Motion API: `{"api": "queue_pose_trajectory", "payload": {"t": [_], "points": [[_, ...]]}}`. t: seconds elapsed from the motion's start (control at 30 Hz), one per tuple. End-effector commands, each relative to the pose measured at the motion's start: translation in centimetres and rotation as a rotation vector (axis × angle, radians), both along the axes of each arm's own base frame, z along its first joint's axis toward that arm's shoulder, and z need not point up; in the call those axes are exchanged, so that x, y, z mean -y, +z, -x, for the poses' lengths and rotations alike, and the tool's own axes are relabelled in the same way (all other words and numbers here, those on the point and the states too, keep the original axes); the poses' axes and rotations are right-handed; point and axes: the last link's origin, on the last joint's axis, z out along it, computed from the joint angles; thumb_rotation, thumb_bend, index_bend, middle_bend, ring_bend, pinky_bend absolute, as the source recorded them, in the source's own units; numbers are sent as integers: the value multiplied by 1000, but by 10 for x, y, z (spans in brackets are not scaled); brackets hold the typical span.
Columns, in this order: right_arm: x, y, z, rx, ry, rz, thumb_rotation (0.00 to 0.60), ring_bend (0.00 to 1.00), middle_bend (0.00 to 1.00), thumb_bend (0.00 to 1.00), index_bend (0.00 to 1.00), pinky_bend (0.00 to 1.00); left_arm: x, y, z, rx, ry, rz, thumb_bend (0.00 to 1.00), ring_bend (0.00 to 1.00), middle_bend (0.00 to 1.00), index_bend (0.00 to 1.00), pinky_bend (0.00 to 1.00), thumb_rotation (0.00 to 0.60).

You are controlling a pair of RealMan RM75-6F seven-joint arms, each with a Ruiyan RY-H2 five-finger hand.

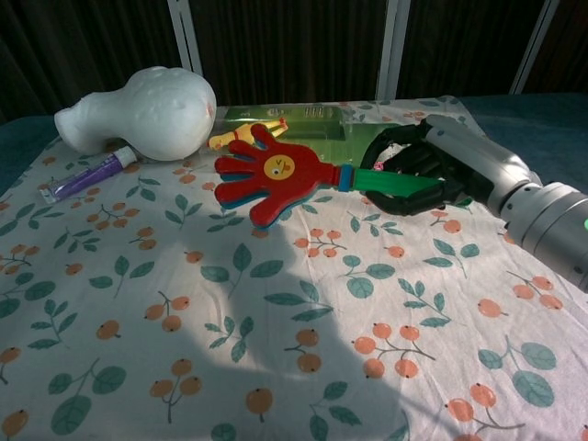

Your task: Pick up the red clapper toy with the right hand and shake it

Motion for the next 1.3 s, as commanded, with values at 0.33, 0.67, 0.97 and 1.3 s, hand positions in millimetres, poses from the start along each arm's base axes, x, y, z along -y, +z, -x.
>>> {"api": "queue_pose_trajectory", "payload": {"t": [0.33, 0.67, 0.97, 1.3], "points": [[-18, 34, 3, 746, -114, -74, 600, 908, 901, 620, 1000, 953, 0, 0, 0, -5, -1, -6, 516, 0, 0, 0, 162, 600], [2, -8, 21, -96, -65, -5, 600, 914, 903, 653, 1000, 956, 0, 0, -1, -8, 2, -6, 517, 0, 0, 0, 163, 600], [0, -11, 17, -120, -97, 21, 600, 914, 904, 654, 1000, 956, 1, 2, -1, 0, -2, -11, 517, 0, 0, 0, 162, 600], [-3, -28, 28, -258, -95, 29, 600, 907, 903, 654, 991, 946, 1, 1, -1, -4, -4, -9, 518, 0, 0, 0, 163, 600]]}}
